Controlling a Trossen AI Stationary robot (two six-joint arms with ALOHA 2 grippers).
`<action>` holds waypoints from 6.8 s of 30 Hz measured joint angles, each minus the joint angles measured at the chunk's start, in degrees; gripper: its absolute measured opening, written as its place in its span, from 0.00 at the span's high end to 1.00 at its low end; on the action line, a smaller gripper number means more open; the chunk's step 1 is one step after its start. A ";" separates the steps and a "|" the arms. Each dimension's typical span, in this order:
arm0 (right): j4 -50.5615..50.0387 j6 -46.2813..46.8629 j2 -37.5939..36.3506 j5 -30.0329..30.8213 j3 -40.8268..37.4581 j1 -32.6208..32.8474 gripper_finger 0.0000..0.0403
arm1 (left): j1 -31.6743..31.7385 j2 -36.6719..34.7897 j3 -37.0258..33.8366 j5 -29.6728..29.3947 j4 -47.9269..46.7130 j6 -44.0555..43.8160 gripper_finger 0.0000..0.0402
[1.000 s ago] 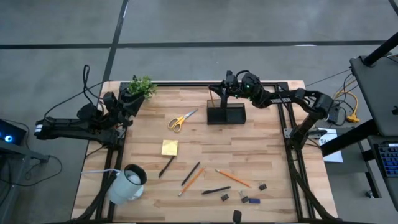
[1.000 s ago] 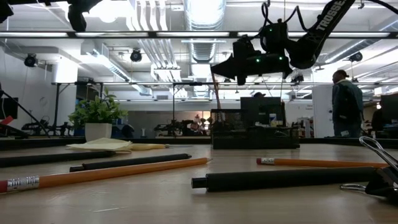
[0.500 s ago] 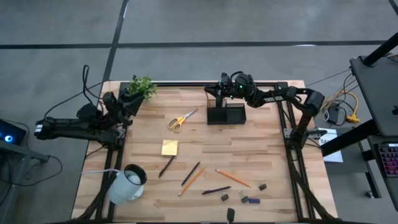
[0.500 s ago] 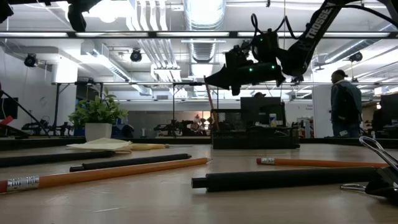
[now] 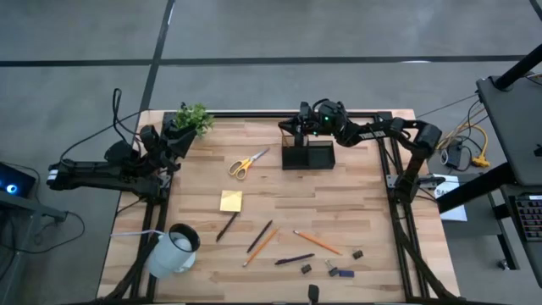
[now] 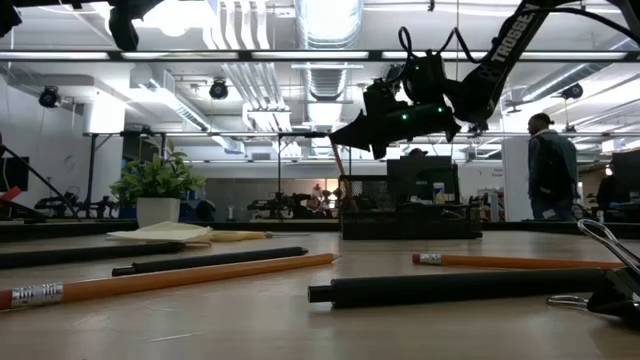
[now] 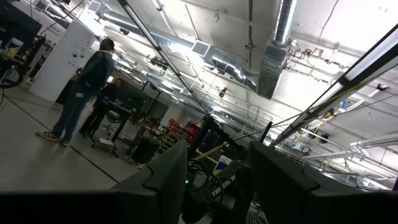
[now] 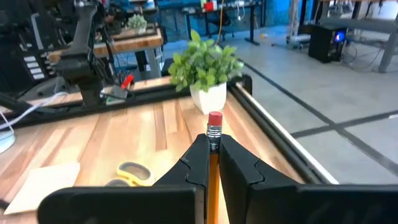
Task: Pick and place office supplies into organizer
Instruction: Put the right pencil into the desk organizer
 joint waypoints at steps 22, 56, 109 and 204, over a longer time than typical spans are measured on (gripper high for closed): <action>-0.40 1.49 0.00 0.03 -0.02 0.00 0.97 | 0.01 0.00 0.00 -0.24 0.00 -0.04 0.61; -1.22 1.44 0.02 0.47 -0.02 0.01 0.81 | 0.00 0.00 0.00 -0.24 0.00 -0.04 0.61; -12.53 7.73 -13.56 -7.48 -0.04 9.39 0.80 | 0.02 0.63 0.00 -0.24 0.02 -0.02 0.61; -53.75 36.61 -29.86 33.70 -0.04 54.62 0.64 | 0.02 0.63 0.00 -0.22 -0.16 -1.39 0.61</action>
